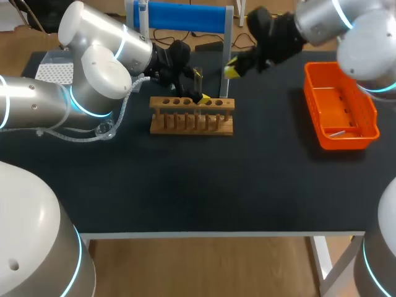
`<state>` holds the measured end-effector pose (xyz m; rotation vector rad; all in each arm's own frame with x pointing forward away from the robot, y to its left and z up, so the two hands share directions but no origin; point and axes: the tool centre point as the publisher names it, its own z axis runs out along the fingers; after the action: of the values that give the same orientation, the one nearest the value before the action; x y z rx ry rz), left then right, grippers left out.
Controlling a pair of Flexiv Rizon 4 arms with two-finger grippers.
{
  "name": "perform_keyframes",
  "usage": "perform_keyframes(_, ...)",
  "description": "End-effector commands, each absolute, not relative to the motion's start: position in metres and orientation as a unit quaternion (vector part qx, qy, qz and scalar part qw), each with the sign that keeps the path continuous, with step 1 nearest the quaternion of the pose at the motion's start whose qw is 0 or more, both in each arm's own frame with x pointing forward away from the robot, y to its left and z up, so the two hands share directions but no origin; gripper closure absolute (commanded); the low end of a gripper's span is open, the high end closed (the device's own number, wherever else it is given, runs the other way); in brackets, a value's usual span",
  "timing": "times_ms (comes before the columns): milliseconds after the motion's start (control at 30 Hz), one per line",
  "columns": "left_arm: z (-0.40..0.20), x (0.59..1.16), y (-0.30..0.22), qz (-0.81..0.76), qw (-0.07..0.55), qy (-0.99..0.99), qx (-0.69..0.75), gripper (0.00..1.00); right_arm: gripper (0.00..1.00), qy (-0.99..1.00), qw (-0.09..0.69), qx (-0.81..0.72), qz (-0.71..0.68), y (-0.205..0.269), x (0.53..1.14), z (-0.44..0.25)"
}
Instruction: Invert the test tube, pick up the pipette, mount the tip to pipette, aspirate from beaker and dispense into the tube, eject the tip, return the pipette, and cap with the stopper.
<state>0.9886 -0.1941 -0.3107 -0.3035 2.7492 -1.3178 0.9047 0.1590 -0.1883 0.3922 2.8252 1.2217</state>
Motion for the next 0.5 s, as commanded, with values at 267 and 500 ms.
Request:
perform_keyframes(267, -0.312, 0.989, -0.194, -0.431, 0.039, 0.896, -0.099, 0.00, 1.00, 0.927, 0.005, 0.122, 0.355, 0.201, 0.944, -0.208)
perform_keyframes(500, -0.312, 0.989, -0.194, -0.431, 0.039, 0.896, -0.099, 0.00, 1.00, 0.929, 0.011, 0.124, 0.349, 0.204, 0.952, -0.208)
